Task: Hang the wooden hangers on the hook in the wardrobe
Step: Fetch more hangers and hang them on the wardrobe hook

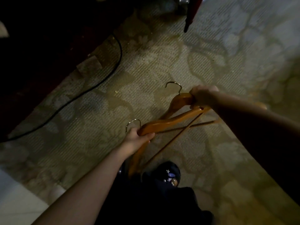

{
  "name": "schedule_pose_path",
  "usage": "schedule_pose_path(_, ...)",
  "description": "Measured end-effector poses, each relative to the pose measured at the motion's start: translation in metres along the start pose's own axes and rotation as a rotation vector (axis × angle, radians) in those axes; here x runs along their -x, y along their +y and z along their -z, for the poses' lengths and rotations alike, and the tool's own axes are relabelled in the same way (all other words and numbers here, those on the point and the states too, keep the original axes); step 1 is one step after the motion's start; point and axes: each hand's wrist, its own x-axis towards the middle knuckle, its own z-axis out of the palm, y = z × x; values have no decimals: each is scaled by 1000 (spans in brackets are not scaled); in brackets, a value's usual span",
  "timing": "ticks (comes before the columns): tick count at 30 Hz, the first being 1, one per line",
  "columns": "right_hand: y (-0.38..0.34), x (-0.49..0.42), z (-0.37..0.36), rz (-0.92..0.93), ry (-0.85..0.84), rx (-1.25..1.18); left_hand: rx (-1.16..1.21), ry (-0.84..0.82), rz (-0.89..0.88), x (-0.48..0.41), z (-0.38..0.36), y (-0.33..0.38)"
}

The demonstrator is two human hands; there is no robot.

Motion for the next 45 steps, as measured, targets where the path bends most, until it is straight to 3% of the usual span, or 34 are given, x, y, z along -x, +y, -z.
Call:
schedule_pose_path(3,5,44,13,-33,-29,-137,-149,-4,-81,52,8,25)
schedule_pose_path(8,18,124,32,-100,-110,-782,-38,24,-68,135,24,53)
schedule_pose_path(12,30,196,50,-83,-85,-940,22,34,-17,204,41,62)
schedule_pose_path(20,32,356,91,13,-127,-997,74,201,-48,366,73,98)
schedule_pose_path(28,6,490,119,135,-244,-1146,133,237,-76,515,82,128)
schedule_pose_path(35,-34,545,135,222,-91,-1003,211,310,-105,584,94,109)
schedule_pose_path(45,-109,576,155,372,-89,-793,410,452,-85,642,129,29)
